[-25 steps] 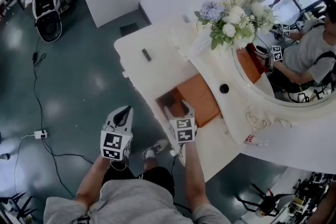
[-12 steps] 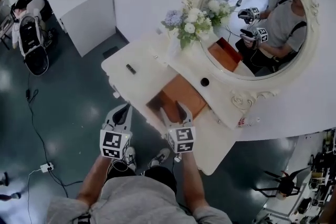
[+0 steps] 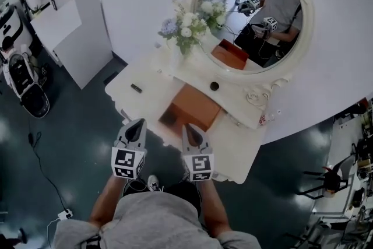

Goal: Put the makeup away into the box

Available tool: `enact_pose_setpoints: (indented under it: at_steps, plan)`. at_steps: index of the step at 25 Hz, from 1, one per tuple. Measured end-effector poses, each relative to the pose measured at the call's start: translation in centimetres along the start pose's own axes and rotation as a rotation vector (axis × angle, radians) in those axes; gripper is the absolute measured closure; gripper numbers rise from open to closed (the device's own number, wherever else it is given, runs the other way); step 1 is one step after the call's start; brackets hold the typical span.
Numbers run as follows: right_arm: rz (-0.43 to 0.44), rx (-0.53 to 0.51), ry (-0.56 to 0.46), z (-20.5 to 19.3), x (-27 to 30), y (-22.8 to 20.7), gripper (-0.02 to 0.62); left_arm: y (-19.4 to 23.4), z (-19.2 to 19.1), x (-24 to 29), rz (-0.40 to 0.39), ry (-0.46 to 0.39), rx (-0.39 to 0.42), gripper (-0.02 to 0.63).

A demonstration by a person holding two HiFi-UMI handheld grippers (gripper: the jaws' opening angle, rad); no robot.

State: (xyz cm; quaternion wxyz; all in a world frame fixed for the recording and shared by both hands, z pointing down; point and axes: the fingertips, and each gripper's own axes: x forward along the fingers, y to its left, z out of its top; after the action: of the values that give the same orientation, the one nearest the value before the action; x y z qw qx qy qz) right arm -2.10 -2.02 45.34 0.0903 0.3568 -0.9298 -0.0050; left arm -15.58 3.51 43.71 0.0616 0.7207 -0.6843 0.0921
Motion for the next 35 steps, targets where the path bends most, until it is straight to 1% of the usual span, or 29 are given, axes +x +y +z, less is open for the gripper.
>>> enact_pose_setpoints:
  at_steps: [7,14,20,26,30,35]
  plan:
    - [-0.003,0.004,0.0,0.4,-0.4,1.7,0.574,0.5,0.1,-1.0,-0.021,-0.006,0.013,0.606]
    - [0.048,-0.032,0.003,1.3,1.6,4.2,0.574,2.9,-0.5,-1.7,0.015,-0.003,-0.003,0.606]
    - [0.132,-0.046,0.013,1.7,4.5,6.6,0.574,5.9,-0.8,-2.4,0.088,-0.003,-0.025,0.606]
    - [0.215,-0.083,0.021,1.9,9.1,8.3,0.574,9.8,-1.4,-2.1,0.174,0.0,-0.05,0.606]
    - [0.272,-0.099,0.038,1.6,13.5,8.7,0.574,12.8,-2.0,-0.4,0.234,0.01,-0.073,0.606]
    - [0.342,-0.119,0.091,0.2,19.9,9.0,0.574,16.7,-3.3,2.5,0.298,0.039,-0.115,0.606]
